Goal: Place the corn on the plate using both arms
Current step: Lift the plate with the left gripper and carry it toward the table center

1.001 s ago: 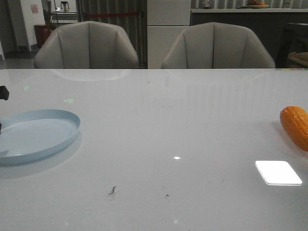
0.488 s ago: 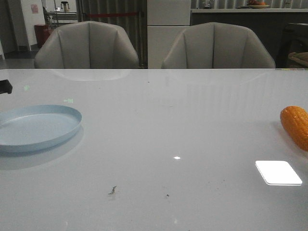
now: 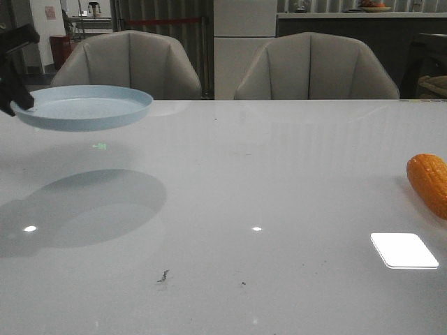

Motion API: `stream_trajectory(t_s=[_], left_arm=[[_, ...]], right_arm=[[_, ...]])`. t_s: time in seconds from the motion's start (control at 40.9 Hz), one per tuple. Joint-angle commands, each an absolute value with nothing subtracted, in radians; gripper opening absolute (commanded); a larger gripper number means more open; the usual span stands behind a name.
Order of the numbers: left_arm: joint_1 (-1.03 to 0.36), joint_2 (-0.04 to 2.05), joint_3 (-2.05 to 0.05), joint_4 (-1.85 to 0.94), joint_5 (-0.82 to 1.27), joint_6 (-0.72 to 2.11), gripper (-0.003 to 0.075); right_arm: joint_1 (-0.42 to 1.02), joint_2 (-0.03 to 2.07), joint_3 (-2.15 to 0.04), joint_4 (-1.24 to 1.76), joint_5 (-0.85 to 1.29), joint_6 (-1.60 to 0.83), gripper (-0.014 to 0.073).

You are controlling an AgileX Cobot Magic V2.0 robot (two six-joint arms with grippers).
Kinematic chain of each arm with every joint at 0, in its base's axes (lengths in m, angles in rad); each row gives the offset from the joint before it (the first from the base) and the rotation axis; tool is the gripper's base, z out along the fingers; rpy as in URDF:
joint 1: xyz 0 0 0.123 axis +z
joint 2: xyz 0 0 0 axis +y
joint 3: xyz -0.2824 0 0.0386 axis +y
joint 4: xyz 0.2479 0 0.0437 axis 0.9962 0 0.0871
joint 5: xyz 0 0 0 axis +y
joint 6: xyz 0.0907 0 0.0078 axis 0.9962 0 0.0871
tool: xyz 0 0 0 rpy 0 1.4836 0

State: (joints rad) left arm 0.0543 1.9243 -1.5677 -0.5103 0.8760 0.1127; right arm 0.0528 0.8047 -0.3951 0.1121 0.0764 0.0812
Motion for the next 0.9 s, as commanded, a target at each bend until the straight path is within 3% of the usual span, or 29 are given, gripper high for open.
stream_trajectory(t_s=[0.0,0.391,0.879], left_arm=[[0.011,1.870,-1.633,-0.568,0.908,0.109,0.0094],[-0.229,1.871,-1.639,-0.568,0.906,0.109,0.0094],[-0.407,1.919,-1.625,-0.561,0.816,0.109,0.0094]], right_arm=[[0.053,0.803,-0.430,0.103,0.000,0.074,0.0426],[0.053,0.803,-0.430,0.103,0.000,0.074,0.0426],[0.053,0.803,-0.430,0.103,0.083,0.074,0.0426]])
